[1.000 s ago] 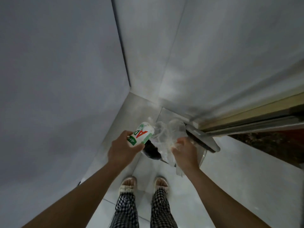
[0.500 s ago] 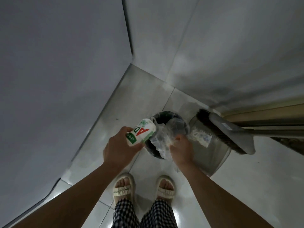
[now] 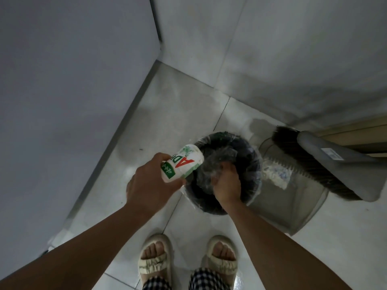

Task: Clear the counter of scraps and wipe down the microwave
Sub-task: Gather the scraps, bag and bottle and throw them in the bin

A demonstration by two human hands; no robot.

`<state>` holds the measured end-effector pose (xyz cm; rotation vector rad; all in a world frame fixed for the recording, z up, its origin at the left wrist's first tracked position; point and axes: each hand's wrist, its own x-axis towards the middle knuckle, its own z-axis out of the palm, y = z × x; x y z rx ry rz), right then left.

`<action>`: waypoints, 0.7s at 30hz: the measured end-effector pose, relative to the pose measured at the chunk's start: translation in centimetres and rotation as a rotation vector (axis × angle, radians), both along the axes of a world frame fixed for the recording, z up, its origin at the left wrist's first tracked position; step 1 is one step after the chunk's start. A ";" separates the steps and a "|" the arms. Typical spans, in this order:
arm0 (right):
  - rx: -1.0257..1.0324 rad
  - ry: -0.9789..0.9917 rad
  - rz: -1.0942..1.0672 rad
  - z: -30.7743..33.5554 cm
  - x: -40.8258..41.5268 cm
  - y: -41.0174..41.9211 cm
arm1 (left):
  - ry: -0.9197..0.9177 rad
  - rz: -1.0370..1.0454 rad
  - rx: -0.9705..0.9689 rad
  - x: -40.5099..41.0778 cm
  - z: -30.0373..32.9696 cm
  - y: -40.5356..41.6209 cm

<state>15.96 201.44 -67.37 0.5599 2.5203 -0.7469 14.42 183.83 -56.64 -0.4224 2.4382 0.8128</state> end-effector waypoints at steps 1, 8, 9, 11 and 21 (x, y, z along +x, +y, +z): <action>0.000 -0.041 0.025 -0.4 0.1 0.1 | 0.002 -0.013 -0.009 0.0 -0.2 -0.1; -0.073 -0.056 0.003 2.9 0.1 2.0 | -0.034 -0.066 -0.027 0.8 1.0 1.0; -0.098 -0.031 -0.007 3.9 0.2 2.4 | -0.035 -0.074 -0.025 0.8 1.3 1.5; -0.142 0.036 -0.017 6.1 0.3 3.4 | -0.032 -0.095 -0.033 0.6 2.0 2.7; -0.125 0.204 -0.145 9.5 1.8 8.1 | 0.060 -0.369 -0.193 -0.1 -3.3 10.9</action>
